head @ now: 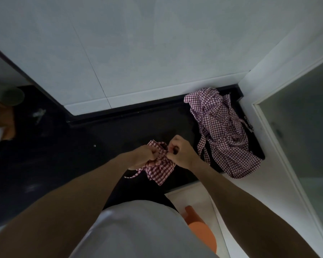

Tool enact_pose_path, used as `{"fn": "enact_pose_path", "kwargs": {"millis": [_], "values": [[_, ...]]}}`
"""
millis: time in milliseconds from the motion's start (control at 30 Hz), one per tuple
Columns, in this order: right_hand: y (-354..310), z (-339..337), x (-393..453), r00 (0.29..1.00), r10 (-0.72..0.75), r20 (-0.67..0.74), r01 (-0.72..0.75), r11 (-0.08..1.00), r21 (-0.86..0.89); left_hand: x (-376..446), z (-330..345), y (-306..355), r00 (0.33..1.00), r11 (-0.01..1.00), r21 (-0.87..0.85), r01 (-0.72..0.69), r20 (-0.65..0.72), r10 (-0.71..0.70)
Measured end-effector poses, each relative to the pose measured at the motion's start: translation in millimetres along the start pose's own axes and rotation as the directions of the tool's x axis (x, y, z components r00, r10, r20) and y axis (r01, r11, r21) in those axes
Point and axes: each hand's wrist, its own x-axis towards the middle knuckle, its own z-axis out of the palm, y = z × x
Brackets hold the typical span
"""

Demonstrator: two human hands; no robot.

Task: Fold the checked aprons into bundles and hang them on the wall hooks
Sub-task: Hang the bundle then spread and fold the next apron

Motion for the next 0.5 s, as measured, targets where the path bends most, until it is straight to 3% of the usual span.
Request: {"fn": "enact_pose_path", "kwargs": {"millis": [167, 333, 500], "values": [[10.3, 16.3, -13.1, 0.985, -0.172, 0.003, 0.172, 0.983, -0.065, 3.1, -0.2, -0.4, 0.999, 0.992, -0.122, 0.013, -0.043, -0.019], [-1.7, 19.3, -16.1, 0.997, -0.082, 0.0, 0.082, 0.996, -0.03, -0.3, 3.1, 2.1, 0.996, 0.987, -0.162, -0.004, -0.093, -0.011], [1.0, 19.4, -16.1, 0.997, 0.039, 0.069, -0.046, 0.994, 0.1, -0.2, 2.9, 1.1, 0.999, 0.999, 0.027, 0.025, -0.048, -0.024]]}}
